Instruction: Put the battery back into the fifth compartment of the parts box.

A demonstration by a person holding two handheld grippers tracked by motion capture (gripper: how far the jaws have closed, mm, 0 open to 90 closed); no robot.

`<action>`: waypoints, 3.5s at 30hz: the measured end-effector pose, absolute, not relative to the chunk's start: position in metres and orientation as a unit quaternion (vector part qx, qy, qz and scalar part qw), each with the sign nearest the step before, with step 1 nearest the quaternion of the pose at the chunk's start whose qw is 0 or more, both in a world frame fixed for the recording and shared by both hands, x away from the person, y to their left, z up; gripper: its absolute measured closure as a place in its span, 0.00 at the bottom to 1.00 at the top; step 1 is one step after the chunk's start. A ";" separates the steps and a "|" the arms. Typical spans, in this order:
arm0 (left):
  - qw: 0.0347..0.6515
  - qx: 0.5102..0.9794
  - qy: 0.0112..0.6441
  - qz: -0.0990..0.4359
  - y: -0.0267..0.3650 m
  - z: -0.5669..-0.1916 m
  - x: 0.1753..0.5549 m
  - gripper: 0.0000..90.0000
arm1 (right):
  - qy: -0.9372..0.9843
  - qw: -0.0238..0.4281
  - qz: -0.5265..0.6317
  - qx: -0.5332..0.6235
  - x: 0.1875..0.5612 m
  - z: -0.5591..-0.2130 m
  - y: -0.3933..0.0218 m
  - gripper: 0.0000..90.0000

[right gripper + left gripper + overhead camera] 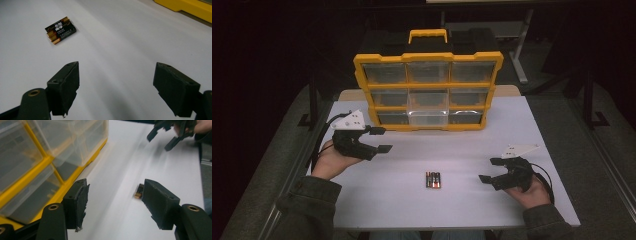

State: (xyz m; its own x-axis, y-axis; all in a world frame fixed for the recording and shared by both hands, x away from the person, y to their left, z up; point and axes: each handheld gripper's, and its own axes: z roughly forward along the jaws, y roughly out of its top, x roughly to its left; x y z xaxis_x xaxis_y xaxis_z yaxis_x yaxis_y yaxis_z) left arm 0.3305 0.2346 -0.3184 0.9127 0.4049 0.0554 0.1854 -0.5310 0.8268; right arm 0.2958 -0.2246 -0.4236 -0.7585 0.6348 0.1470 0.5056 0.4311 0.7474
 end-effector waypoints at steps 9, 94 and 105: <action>0.455 0.862 0.186 0.127 0.245 -0.346 0.316 0.38 | 0.844 0.080 0.408 0.339 0.295 -0.420 -0.223 0.23; 0.443 0.860 0.215 0.133 0.267 -0.390 0.299 0.36 | 0.901 0.017 0.299 0.315 0.322 -0.405 -0.099 0.85; 0.455 0.853 0.221 0.129 0.268 -0.389 0.298 0.35 | 0.904 0.008 0.336 0.265 0.334 -0.374 -0.115 0.85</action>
State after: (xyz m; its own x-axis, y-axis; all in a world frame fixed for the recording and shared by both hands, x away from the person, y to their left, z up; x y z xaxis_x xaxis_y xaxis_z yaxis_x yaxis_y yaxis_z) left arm 0.2984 0.2678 -0.3894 0.8690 0.4944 0.0185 0.2597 -0.4877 0.8335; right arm 0.3342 -0.1154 -0.3742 -0.8599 0.4834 0.1638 0.4730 0.6344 0.6114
